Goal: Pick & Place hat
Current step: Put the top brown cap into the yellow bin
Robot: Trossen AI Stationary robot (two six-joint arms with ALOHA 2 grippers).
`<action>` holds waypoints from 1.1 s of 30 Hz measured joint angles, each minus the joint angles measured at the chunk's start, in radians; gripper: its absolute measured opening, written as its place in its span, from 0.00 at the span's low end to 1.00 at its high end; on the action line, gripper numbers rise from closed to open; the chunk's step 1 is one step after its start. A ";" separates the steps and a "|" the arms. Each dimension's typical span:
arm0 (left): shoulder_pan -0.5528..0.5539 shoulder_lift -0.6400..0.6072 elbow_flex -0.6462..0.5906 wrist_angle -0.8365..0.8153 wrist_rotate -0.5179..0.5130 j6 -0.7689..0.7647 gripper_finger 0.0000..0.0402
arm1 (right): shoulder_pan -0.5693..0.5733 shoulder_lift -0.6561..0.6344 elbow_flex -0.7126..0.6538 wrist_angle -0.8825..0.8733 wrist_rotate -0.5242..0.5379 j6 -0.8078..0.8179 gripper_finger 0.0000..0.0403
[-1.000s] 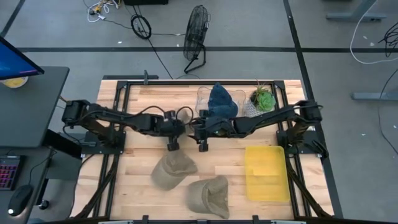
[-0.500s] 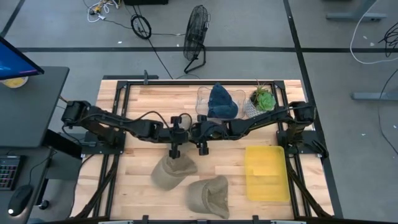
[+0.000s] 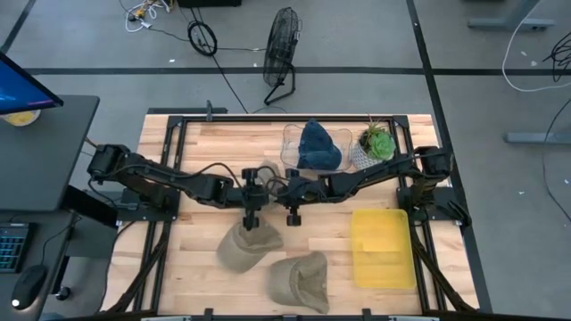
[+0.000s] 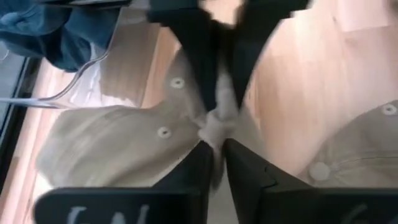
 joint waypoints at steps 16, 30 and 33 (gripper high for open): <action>-0.036 -0.103 0.001 -0.106 -0.467 -0.267 0.34 | 0.104 -0.331 0.000 -0.411 0.269 0.349 0.04; -0.034 -0.163 -0.001 -0.251 -0.470 -0.478 0.27 | 0.445 -0.730 0.000 -0.807 0.242 0.500 0.05; -0.034 -0.163 -0.001 -0.266 -0.470 -0.480 0.27 | 0.509 -0.734 0.000 -1.022 0.072 0.485 0.05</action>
